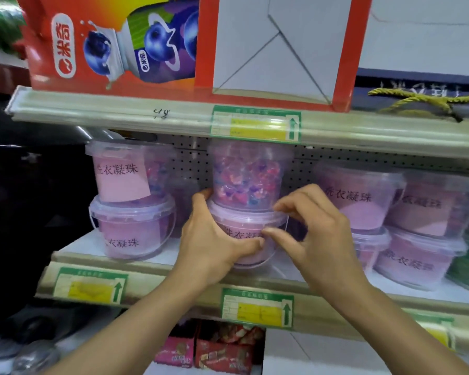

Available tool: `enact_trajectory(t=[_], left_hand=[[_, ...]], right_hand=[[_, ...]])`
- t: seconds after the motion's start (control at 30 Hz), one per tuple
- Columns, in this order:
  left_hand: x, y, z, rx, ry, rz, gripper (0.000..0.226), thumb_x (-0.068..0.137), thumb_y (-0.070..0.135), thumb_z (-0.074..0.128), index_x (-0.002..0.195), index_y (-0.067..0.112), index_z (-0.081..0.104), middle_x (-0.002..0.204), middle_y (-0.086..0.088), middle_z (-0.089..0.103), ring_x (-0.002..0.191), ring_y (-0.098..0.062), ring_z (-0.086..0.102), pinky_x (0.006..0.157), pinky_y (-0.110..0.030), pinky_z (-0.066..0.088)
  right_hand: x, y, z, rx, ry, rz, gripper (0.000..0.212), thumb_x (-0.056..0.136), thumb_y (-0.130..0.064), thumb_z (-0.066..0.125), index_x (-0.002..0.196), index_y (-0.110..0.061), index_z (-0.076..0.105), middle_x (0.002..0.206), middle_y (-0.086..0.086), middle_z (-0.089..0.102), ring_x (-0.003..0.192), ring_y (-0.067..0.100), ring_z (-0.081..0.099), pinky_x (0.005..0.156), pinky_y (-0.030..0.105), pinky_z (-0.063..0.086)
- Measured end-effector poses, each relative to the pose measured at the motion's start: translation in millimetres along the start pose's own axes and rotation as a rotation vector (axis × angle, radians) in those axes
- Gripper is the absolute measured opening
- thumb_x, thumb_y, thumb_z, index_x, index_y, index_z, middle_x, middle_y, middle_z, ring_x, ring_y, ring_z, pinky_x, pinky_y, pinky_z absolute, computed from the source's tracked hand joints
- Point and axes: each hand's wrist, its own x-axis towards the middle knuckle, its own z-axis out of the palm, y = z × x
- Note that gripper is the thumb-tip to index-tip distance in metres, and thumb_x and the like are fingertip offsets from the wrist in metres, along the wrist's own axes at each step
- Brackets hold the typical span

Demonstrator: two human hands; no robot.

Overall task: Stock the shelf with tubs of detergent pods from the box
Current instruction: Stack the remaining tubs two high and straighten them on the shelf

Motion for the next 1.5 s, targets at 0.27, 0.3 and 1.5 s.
enact_trajectory(t=[0.27, 0.3, 1.5], left_hand=[[-36, 11, -12, 0.084, 0.149, -0.04, 0.092, 0.049, 0.028, 0.09, 0.116, 0.039, 0.029, 0.105, 0.02, 0.051, 0.103, -0.011, 0.052, 0.084, -0.022, 0.038], [-41, 11, -15, 0.089, 0.164, -0.04, 0.092, 0.049, 0.028, 0.09, 0.116, 0.04, 0.029, 0.102, 0.023, 0.05, 0.102, -0.011, 0.052, 0.083, -0.022, 0.038], [-72, -13, -106, 0.082, 0.165, -0.096, 0.098, 0.026, 0.048, 0.084, 0.111, 0.057, 0.036, 0.112, 0.017, 0.06, 0.107, -0.009, 0.059, 0.092, -0.037, 0.05]], right_hand=[[-22, 8, -17, 0.184, -0.174, 0.195, 0.033, 0.086, -0.007, 0.06, 0.115, -0.02, 0.051, 0.113, -0.006, 0.045, 0.103, 0.005, 0.052, 0.094, 0.026, 0.047], [-24, 10, -16, 0.148, -0.213, 0.217, 0.035, 0.087, -0.007, 0.058, 0.121, -0.016, 0.051, 0.116, -0.004, 0.044, 0.106, 0.009, 0.052, 0.096, 0.031, 0.046], [60, 8, 86, -0.347, -0.477, 0.359, 0.035, 0.085, 0.004, 0.049, 0.118, -0.005, 0.044, 0.121, 0.015, 0.046, 0.111, 0.035, 0.05, 0.075, 0.039, 0.042]])
